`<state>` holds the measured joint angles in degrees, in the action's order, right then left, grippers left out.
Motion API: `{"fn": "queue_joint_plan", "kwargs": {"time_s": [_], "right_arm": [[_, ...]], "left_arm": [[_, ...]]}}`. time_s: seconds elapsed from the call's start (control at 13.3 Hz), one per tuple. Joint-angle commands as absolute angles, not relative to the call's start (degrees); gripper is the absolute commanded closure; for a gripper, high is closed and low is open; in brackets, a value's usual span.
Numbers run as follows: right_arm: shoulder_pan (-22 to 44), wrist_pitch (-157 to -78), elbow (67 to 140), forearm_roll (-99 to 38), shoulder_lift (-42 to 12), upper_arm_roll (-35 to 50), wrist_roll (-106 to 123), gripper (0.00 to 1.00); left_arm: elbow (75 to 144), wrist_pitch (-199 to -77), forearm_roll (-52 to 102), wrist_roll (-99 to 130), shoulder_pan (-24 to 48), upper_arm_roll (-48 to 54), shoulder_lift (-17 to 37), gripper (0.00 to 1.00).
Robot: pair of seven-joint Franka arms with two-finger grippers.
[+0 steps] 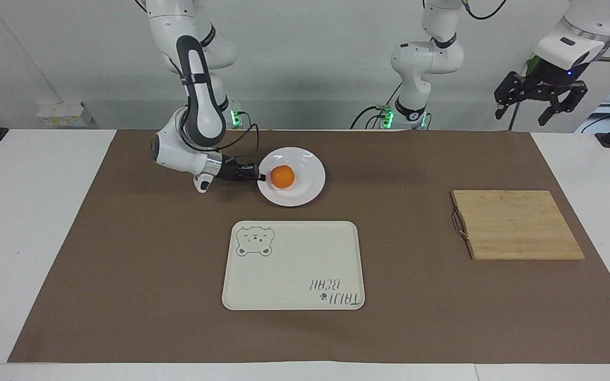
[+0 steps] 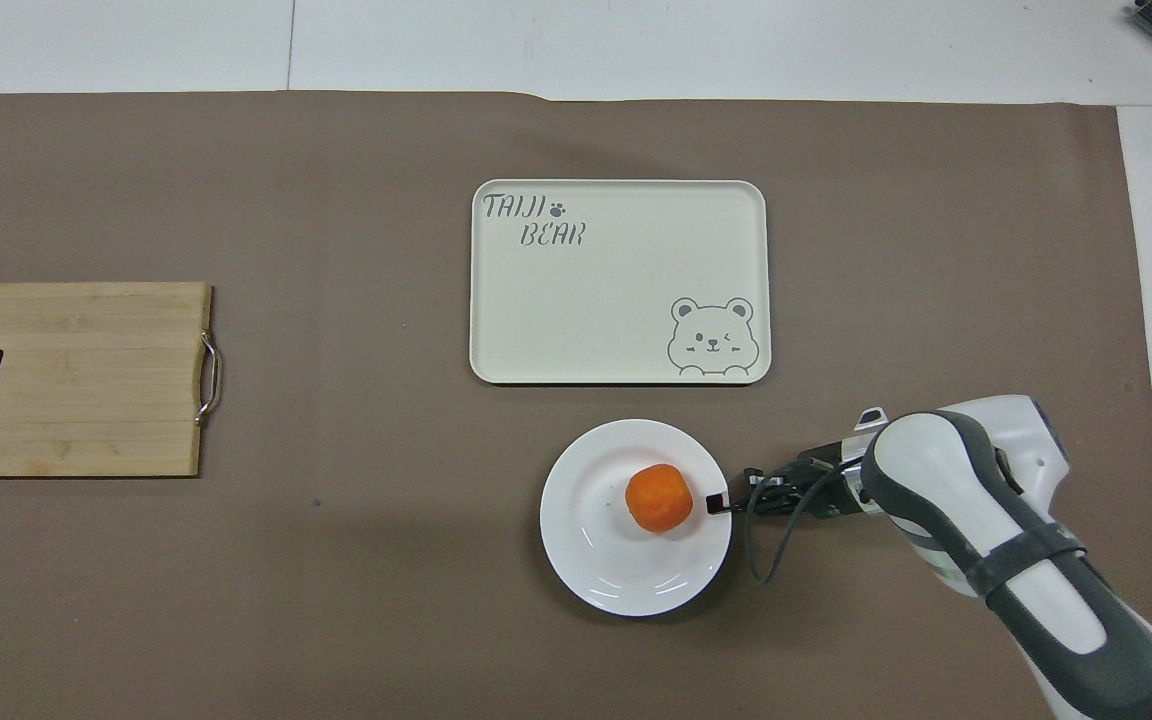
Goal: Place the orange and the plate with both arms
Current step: 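Grip the plate rim with the right gripper and lift it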
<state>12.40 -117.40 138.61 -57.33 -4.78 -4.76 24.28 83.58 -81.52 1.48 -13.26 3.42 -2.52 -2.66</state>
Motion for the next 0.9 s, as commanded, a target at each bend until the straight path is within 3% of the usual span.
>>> {"fn": "queue_joint_plan", "kwargs": {"time_s": [0.0, 0.83], "right_arm": [[12.6, -119.6, 138.2, -58.8, -6.0, -4.6, 27.4, 1.0], [11.6, -119.0, 135.6, -61.1, -3.6, -4.7, 33.4, 1.0]], "left_arm": [[82.4, -80.2, 1.5, -12.7, 3.0, -2.3, -2.5, 0.0], [82.4, -80.2, 1.5, -12.7, 3.0, -2.3, -2.5, 0.0]]}}
